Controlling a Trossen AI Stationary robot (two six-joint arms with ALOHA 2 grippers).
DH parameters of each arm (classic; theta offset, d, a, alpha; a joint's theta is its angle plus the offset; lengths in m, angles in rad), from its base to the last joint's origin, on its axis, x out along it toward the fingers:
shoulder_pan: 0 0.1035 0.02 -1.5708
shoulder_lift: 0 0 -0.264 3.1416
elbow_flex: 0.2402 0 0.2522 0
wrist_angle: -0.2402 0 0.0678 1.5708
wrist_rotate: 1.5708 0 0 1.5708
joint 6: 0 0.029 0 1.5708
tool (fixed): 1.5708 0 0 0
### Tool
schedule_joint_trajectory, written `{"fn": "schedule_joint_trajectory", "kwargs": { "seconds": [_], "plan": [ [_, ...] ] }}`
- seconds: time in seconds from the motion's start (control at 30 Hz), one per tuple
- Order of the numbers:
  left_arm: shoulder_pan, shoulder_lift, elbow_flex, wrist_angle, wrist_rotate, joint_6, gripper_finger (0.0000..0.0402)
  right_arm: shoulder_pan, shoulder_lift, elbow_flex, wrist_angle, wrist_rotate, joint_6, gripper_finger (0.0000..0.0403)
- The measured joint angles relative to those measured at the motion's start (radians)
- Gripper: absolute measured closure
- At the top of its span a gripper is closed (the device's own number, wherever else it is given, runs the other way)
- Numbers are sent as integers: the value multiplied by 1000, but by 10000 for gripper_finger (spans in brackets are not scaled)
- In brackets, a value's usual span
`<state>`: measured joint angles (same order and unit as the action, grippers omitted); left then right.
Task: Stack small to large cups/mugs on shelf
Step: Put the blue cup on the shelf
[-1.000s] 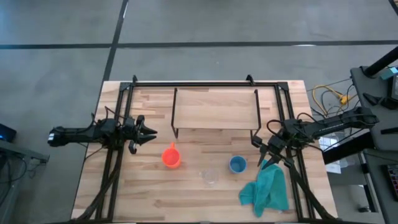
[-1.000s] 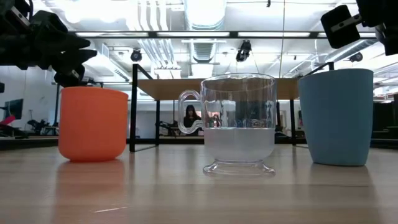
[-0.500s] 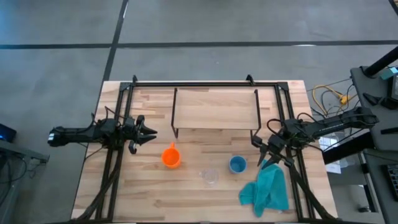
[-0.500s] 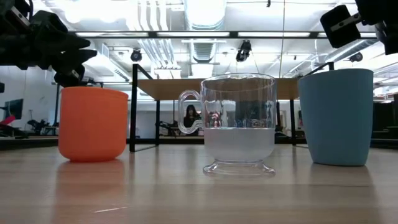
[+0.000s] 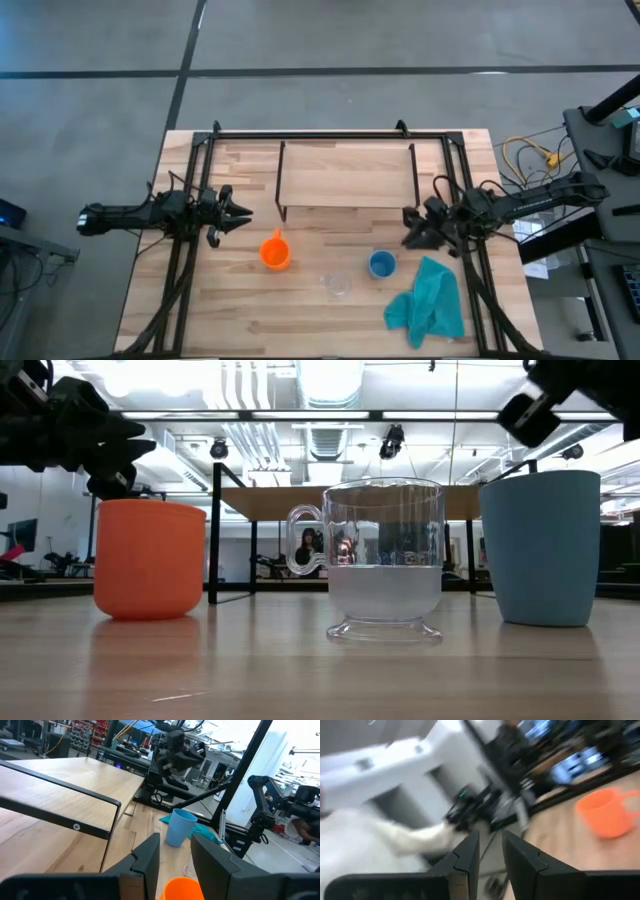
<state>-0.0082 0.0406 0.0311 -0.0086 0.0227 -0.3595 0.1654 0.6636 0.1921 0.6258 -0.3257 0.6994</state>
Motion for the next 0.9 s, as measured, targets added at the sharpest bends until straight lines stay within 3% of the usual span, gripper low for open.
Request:
{"fn": "schedule_joint_trajectory", "kwargs": {
  "seconds": [0.13,0.33,0.5,0.7,0.9],
  "plan": [
    [0,0,0,0,-2,36,304,0,0,0,2,127,-11,324],
    [0,0,0,0,-3,281,304,0,0,0,8,338,-94,323],
    [0,0,0,11,-20,414,304,0,1,0,34,353,-80,323],
    [0,0,21,114,-31,251,304,0,1,0,93,353,-68,323],
    [0,21,115,100,3,267,304,0,31,115,84,354,-174,323]
  ]
}}
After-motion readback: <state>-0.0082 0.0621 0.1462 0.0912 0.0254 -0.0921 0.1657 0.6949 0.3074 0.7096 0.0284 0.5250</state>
